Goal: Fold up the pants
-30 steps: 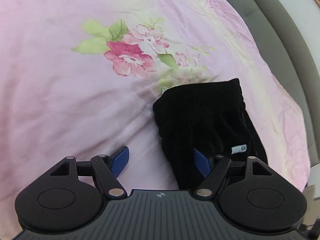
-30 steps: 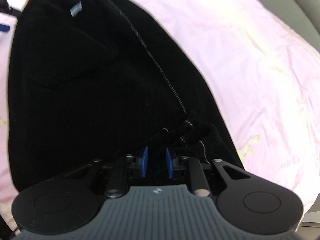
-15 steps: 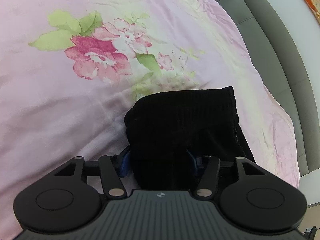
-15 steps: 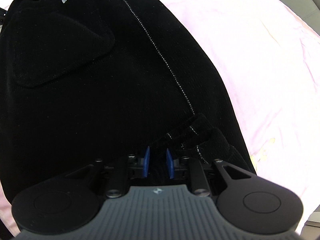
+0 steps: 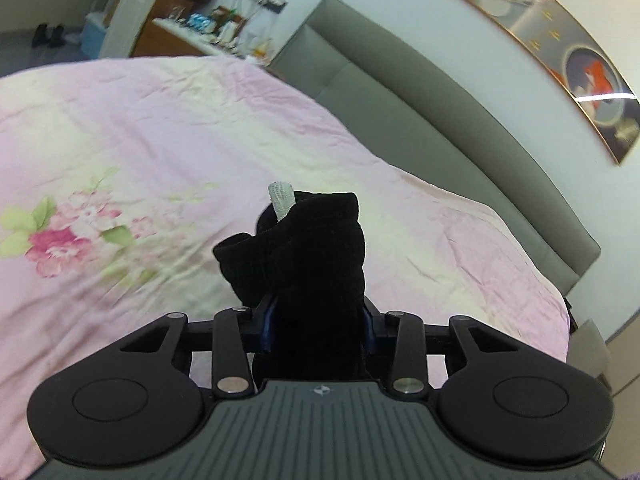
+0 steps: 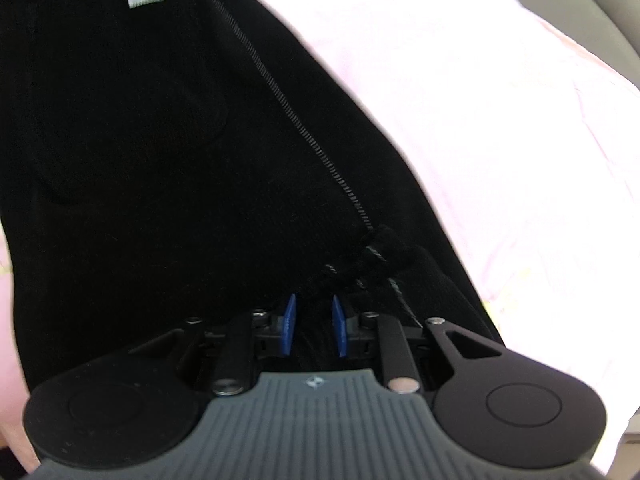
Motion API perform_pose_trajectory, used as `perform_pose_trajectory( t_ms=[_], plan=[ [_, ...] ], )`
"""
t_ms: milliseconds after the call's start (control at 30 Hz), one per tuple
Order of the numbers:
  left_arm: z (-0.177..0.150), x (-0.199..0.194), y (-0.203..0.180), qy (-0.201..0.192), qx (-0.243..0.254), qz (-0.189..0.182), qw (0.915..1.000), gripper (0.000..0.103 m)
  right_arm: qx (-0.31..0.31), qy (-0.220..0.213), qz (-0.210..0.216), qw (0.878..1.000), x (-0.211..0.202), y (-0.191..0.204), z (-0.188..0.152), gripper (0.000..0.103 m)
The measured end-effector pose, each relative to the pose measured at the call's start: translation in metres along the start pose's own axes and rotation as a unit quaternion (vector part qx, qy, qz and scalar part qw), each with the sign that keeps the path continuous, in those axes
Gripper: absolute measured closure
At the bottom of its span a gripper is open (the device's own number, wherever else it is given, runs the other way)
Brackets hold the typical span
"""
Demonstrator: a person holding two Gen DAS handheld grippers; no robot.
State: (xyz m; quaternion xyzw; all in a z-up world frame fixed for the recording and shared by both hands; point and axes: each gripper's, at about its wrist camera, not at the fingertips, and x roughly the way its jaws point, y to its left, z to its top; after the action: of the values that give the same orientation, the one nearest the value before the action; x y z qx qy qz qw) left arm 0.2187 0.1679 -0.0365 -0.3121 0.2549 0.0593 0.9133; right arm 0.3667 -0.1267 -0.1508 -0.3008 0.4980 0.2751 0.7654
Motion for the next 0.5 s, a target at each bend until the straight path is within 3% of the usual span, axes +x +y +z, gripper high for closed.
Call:
perform_pose_trajectory(
  t_ms=[200,333,400,500],
  plan=[
    [-0.033,0.000,-0.099,0.010,0.123,-0.027,0.9920,0.059,0.054,-0.031,0.001,0.998,-0.038,-0.033,-0.042,0.087],
    [-0.069,0.015,-0.145,0.029,0.190,-0.032,0.9809,0.059,0.080,-0.031,0.005,0.996,-0.054,-0.053,-0.084,0.087],
    [-0.091,0.023,-0.167,0.039,0.232,-0.030,0.9714,0.059,0.087,-0.025,0.007,0.996,-0.060,-0.059,-0.108,0.087],
    [-0.137,0.034,-0.197,0.061,0.307,-0.029,0.9492,0.059,0.100,-0.016,0.010,0.995,-0.063,-0.070,-0.141,0.087]
  ],
)
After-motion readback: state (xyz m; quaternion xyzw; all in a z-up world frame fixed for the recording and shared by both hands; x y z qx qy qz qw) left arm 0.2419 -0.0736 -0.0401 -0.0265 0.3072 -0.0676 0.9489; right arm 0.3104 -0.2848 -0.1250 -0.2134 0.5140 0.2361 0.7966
